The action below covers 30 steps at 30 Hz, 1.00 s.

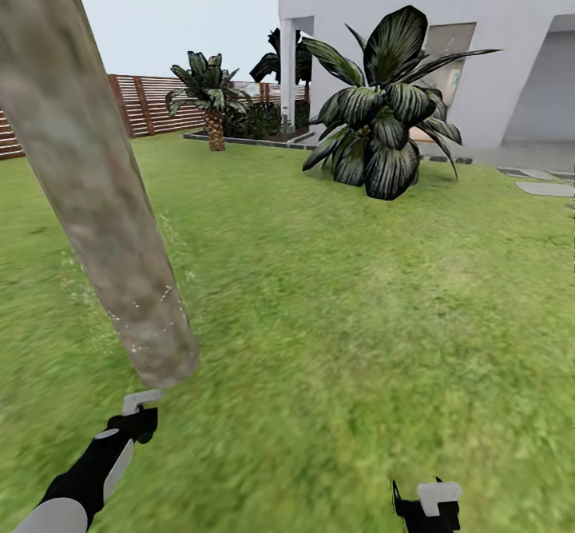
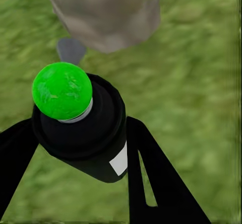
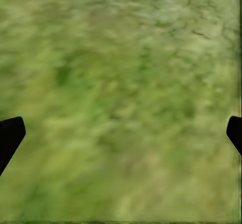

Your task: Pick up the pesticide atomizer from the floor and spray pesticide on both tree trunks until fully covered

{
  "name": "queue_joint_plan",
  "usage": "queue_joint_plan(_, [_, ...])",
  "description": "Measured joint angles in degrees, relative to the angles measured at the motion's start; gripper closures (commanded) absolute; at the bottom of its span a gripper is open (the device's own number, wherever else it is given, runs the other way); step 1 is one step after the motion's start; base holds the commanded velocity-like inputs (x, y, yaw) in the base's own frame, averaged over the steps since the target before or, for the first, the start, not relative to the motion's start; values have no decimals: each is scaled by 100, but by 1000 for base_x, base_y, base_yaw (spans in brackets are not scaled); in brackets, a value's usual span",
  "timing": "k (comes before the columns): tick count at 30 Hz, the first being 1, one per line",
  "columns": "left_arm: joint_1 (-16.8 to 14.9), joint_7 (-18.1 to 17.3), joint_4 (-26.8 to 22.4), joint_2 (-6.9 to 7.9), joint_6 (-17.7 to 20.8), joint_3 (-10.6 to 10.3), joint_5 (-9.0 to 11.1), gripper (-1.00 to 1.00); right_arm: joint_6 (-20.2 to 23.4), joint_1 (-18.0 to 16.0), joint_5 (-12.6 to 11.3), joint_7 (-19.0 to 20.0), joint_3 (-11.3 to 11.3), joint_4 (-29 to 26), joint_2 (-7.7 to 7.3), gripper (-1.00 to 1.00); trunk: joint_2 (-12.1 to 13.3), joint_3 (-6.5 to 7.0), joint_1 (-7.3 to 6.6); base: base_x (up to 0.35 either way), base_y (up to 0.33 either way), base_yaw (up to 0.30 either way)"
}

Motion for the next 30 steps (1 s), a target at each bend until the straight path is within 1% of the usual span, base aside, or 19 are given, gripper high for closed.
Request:
queue_joint_plan(2, [3, 0, 4, 0, -19, 0, 0, 100, 1, -2, 0, 0, 0, 0, 0, -100, 0, 0, 0, -131, -274, 7])
queue_joint_plan(4, [16, 0, 15, 0, -240, 61, -1, 100, 0, -1, 0, -1, 0, 0, 0, -100, 0, 0, 0, -124, -273, 108])
queue_joint_plan(5, [47, -1, 99, -1, -541, 246, -3, 100, 1, 2, 0, 0, 0, 0, 0, -100, 0, 0, 0, -64, -274, 234])
queue_joint_plan(6, [60, -5, 143, -5, -660, 351, -1, 100, 0, 0, 0, 0, 0, 0, 0, -100, 0, 0, 0, -33, -274, 255])
queue_joint_plan(8, [68, -8, 165, -13, -731, 405, 7, 100, 1, 0, 0, 0, 0, 0, 0, -100, 0, 0, 0, -13, -274, 268])
queue_joint_plan(15, [70, -9, 173, -26, -760, 408, 8, 100, 1, -2, 1, 0, 0, 0, 0, -100, 0, 0, 0, 69, -274, 259])
queue_joint_plan(27, [70, -9, 173, -18, -743, 422, 1, 100, -1, -3, 4, 0, 0, 0, 0, -100, 0, 0, 0, 189, -234, 14])
queue_joint_plan(30, [71, -9, 173, -17, -742, 422, 0, 100, -1, -4, 3, 0, 0, 0, 0, -100, 0, 0, 0, 223, -203, 168])
